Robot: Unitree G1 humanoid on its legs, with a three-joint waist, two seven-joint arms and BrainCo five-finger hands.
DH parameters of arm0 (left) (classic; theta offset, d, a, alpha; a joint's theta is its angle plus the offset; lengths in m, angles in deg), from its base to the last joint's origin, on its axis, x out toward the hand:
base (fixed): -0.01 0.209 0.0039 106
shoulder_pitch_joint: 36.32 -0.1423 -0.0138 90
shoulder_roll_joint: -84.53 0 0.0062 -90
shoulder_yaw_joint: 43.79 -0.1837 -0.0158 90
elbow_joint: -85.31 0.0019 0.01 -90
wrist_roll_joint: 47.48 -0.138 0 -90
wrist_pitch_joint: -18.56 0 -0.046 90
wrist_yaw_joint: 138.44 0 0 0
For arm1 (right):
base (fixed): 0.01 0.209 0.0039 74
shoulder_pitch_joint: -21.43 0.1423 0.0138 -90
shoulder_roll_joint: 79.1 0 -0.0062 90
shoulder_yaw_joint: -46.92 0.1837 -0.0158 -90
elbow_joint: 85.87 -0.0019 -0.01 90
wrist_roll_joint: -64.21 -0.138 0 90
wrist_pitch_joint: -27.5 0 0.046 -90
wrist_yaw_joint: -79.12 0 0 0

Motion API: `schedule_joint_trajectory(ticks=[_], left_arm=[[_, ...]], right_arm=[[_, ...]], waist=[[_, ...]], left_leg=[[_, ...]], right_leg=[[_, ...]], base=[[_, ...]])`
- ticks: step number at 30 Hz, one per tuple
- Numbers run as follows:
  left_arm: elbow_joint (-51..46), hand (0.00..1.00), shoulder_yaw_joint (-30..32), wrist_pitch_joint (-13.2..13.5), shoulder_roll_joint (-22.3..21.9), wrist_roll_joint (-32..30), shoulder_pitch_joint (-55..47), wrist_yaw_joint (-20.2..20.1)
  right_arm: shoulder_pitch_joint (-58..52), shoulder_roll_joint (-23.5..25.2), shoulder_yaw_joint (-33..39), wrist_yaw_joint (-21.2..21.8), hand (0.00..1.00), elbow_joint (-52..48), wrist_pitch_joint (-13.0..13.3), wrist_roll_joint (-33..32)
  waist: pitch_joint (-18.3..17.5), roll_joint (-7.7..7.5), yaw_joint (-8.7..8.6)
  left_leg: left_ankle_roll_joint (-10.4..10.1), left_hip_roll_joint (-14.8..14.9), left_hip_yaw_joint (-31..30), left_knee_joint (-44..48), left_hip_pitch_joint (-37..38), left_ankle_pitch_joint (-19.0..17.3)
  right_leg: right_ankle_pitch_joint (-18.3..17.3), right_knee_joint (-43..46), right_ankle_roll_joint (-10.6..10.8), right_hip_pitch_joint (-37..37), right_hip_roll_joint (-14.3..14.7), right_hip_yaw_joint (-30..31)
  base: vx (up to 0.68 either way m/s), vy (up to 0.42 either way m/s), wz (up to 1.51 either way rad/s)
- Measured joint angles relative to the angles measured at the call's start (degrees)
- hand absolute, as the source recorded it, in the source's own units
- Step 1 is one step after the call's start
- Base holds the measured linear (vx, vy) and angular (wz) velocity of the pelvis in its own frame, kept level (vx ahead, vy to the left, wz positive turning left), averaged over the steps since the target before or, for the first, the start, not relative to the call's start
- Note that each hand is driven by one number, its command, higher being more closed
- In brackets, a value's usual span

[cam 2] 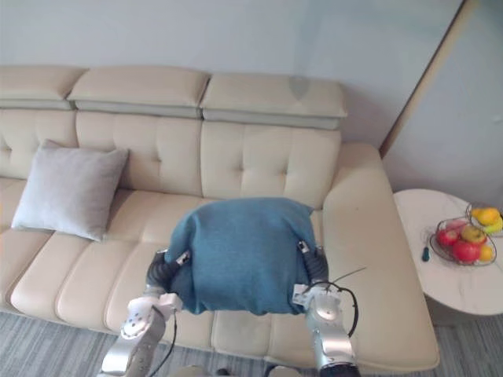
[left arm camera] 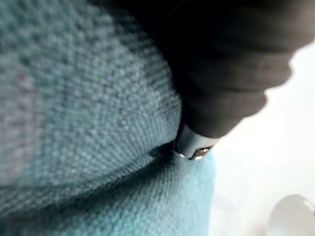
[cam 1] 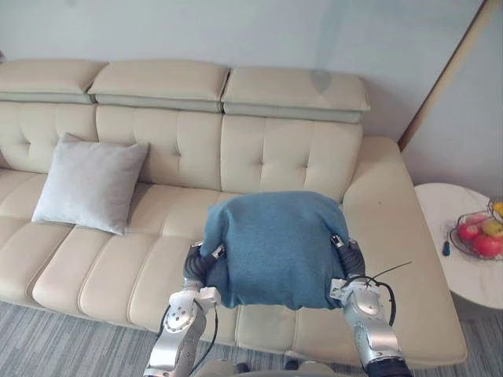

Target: Pick up cushions and gather them together orderly.

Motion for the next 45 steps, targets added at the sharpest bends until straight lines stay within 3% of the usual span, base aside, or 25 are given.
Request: schedule_joint_trajectory(ticks=[2, 3, 4, 8, 14, 20, 25, 27, 32, 35, 36, 37, 41, 45], left_arm=[[-0.8, 1.00, 0.0, 0.0, -0.3, 0.0, 0.1, 0.0], [-1.0, 1.00, 0.0, 0.0, -0.7, -0.1, 0.2, 0.0], [-1.2, 1.00, 0.0, 0.0, -0.8, -0.4, 0.2, 0.0], [-1.2, 1.00, -0.3, -0.4, -0.8, -0.9, -0.3, 0.1], [-2.9, 1.00, -0.7, -0.4, 0.1, -1.1, -2.6, 0.1], [-2.9, 1.00, -0.6, -0.4, 0.0, -2.1, 1.0, 4.1], [-2.8, 1.00, 0.8, -0.1, 0.1, -2.2, 14.6, 11.6], [-0.1, 1.00, 1.4, 0.8, 0.5, -2.2, 24.9, 14.9], [8.8, 1.00, 1.3, 3.4, 5.0, -1.9, 45.2, 18.7], [17.2, 1.00, 1.3, 4.8, 7.2, 0.2, 58.5, 19.0], [19.7, 1.00, 1.3, 5.1, 8.0, 0.4, 62.1, 19.0], [24.0, 0.00, 1.3, 5.2, 8.9, 0.9, 67.7, 19.0], [39.3, 0.00, 4.3, 4.4, 9.4, 2.5, 82.0, 18.8], [47.0, 0.00, 7.6, 2.3, 6.6, 2.7, 86.4, 17.2]], right_arm=[[0.0, 0.0, 0.2, -0.1, 1.00, -1.1, 0.1, 0.0], [0.0, 0.0, 0.2, -0.3, 1.00, -1.3, 0.1, 0.0], [0.0, 0.3, 0.2, -0.6, 1.00, -1.3, 0.1, 0.0], [-0.4, 1.3, 0.5, -0.9, 1.00, -1.3, 0.0, 0.1], [-1.9, 2.6, 0.2, -1.2, 1.00, -1.3, 0.0, 2.4], [1.7, 2.5, -2.2, -5.3, 1.00, -1.4, -0.2, 8.3], [14.4, 2.1, -3.4, -11.4, 1.00, -1.4, -1.2, 11.5], [23.1, -0.6, -3.5, -14.3, 1.00, -0.9, -1.6, 11.7], [39.6, -4.9, -2.6, -19.1, 1.00, 0.7, -1.6, 13.5], [51.1, -7.5, -1.1, -21.0, 1.00, 7.9, -1.5, 13.3], [54.3, -8.0, -0.6, -21.3, 0.00, 10.0, -1.5, 13.3], [59.1, -9.1, 0.0, -21.4, 0.00, 13.8, -1.5, 13.0], [71.5, -9.9, 2.6, -21.4, 0.00, 27.1, -1.7, 10.1], [76.8, -10.5, 4.6, -20.1, 0.00, 39.1, -3.4, 2.3]], waist=[[-0.1, 0.10, -0.05], [-0.1, 0.20, -0.04], [-0.3, 0.15, -0.03], [-0.3, -0.26, -0.34], [-0.4, -0.22, -0.15], [-0.1, -0.69, 0.20], [1.4, -0.84, 1.12], [1.5, -0.60, 1.39], [1.8, -0.55, 0.88], [4.1, -0.59, 0.62], [4.7, -0.61, 0.61], [5.6, -0.53, 0.55], [10.2, -0.30, 0.00], [11.9, -0.29, -0.08]], left_leg=[[-2.1, 3.2, -2.4, -3.4, 0.1, 1.2], [-4.2, 2.9, -5.1, -5.8, 0.7, 1.9], [-4.5, 2.0, -5.9, -9.2, 2.2, 2.1], [-4.1, -0.4, -4.5, -12.2, 3.8, 3.1], [-3.2, -1.8, -3.0, -19.1, 6.9, 5.8], [-3.0, -1.4, -1.4, -20.1, -0.7, 8.2], [-3.0, -0.1, 0.3, -15.0, -12.3, 8.4], [-3.1, 0.3, 0.4, -13.1, -17.2, 8.7], [-3.4, 0.8, 0.3, -13.0, -24.0, 10.8], [-3.7, 0.8, 0.3, -15.1, -25.8, 12.9], [-3.7, 0.9, 0.4, -15.9, -26.7, 13.7], [-3.9, 0.9, 0.3, -17.3, -28.4, 15.1], [-4.6, 1.2, 0.2, -20.7, -31.8, 18.5], [-5.1, 2.1, -0.2, -20.7, -34.8, 19.0]], right_leg=[[0.0, 0.1, 0.0, 0.0, 0.3, 0.2], [0.3, 0.0, 0.5, -0.1, 0.5, 0.8], [0.9, -1.3, 1.5, -0.1, 0.3, 2.0], [1.8, -2.0, 3.0, -0.9, -1.6, 4.1], [3.1, -3.8, 3.8, -1.1, -2.2, 6.4], [5.8, -3.7, 3.3, -10.0, -1.7, 7.7], [6.5, 1.4, 3.1, -22.4, -1.4, 9.3], [6.6, 3.7, 2.9, -27.5, -1.4, 9.5], [7.7, 5.1, 1.7, -34.9, -1.2, 9.2], [8.5, 5.3, 1.1, -37.8, -1.0, 9.3], [8.9, 5.2, 0.9, -39.1, -0.8, 9.3], [9.6, 5.1, 0.6, -41.3, -0.7, 9.3], [11.4, 4.0, -0.2, -45.6, 0.0, 8.7], [12.4, 2.1, -0.3, -47.3, 0.8, 7.4]], base=[[0.03, 0.063, -0.09], [0.04, 0.127, -0.17], [0.06, 0.175, -0.13], [0.01, 0.144, -0.15], [-0.03, 0.051, -0.16], [-0.07, -0.001, -0.12], [-0.12, -0.023, -0.15], [-0.12, -0.046, -0.03], [-0.10, -0.036, 0.02], [-0.05, -0.033, 0.01], [-0.05, -0.019, 0.02], [-0.04, -0.017, 0.02], [-0.01, -0.021, 0.03], [0.03, -0.031, 0.07]])
